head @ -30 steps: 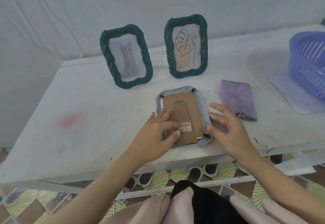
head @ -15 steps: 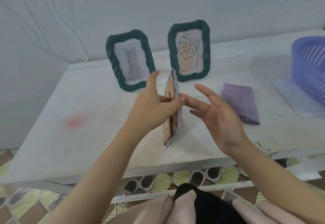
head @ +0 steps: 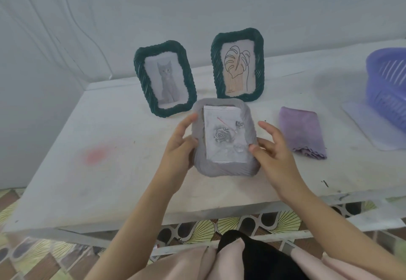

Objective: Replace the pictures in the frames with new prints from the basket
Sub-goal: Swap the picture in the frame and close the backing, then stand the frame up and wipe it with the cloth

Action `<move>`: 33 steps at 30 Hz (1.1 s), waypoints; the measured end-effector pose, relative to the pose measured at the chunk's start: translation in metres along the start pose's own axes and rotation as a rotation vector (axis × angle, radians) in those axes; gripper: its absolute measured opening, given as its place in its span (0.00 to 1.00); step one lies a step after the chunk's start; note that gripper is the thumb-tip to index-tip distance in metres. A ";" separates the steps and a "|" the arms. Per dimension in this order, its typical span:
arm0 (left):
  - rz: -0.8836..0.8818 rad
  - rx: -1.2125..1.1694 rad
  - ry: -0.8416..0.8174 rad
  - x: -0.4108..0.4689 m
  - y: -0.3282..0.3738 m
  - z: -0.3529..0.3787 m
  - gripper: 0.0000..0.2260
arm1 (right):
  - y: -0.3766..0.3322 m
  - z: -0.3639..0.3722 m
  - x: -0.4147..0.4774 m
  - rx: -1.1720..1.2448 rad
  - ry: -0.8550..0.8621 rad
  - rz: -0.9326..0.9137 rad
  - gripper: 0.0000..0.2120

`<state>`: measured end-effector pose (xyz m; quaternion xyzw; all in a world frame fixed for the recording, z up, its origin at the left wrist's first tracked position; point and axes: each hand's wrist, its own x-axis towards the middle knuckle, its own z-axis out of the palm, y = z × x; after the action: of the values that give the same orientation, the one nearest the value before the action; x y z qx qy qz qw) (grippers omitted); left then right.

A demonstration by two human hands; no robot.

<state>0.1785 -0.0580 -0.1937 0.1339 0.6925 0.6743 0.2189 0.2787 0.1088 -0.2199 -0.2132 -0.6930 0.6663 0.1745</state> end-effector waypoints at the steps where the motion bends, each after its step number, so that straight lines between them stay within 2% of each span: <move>1: 0.017 0.074 -0.005 0.001 -0.006 0.002 0.24 | 0.001 -0.003 0.002 -0.058 0.022 -0.021 0.23; 5: 0.110 0.416 -0.047 0.003 -0.026 0.007 0.25 | 0.005 -0.016 0.007 -0.377 0.087 -0.136 0.25; 11: 0.162 0.820 -0.051 0.003 -0.036 0.011 0.21 | 0.013 -0.021 0.012 -0.506 0.065 -0.170 0.27; 16: 0.204 0.937 -0.061 0.005 -0.044 0.009 0.21 | 0.017 -0.027 0.017 -0.637 0.073 -0.226 0.22; 19: 0.234 0.937 -0.111 0.011 -0.049 0.001 0.21 | 0.009 -0.035 0.021 -0.769 0.197 -0.428 0.15; 21: 0.261 0.942 -0.161 0.012 -0.051 -0.004 0.25 | 0.007 -0.045 0.033 -0.926 0.291 -0.493 0.16; 22: 0.275 0.949 -0.185 0.012 -0.052 -0.007 0.30 | 0.008 -0.052 0.040 -1.037 0.307 -0.426 0.19; 25: 0.292 0.979 -0.242 0.014 -0.051 -0.014 0.41 | 0.019 -0.069 0.057 -1.261 0.221 0.001 0.28; 27: 0.302 1.005 -0.254 0.016 -0.052 -0.016 0.43 | 0.027 -0.075 0.061 -1.267 0.194 0.043 0.29; 29: 0.309 1.018 -0.257 0.017 -0.051 -0.017 0.43 | 0.032 -0.079 0.064 -1.194 0.216 -0.029 0.25; 33: 0.320 1.019 -0.244 0.017 -0.053 -0.017 0.42 | 0.022 -0.079 0.059 -0.834 0.236 -0.185 0.19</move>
<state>0.1615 -0.0674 -0.2483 0.4038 0.8720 0.2580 0.0996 0.2711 0.2073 -0.2406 -0.2769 -0.8940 0.2824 0.2103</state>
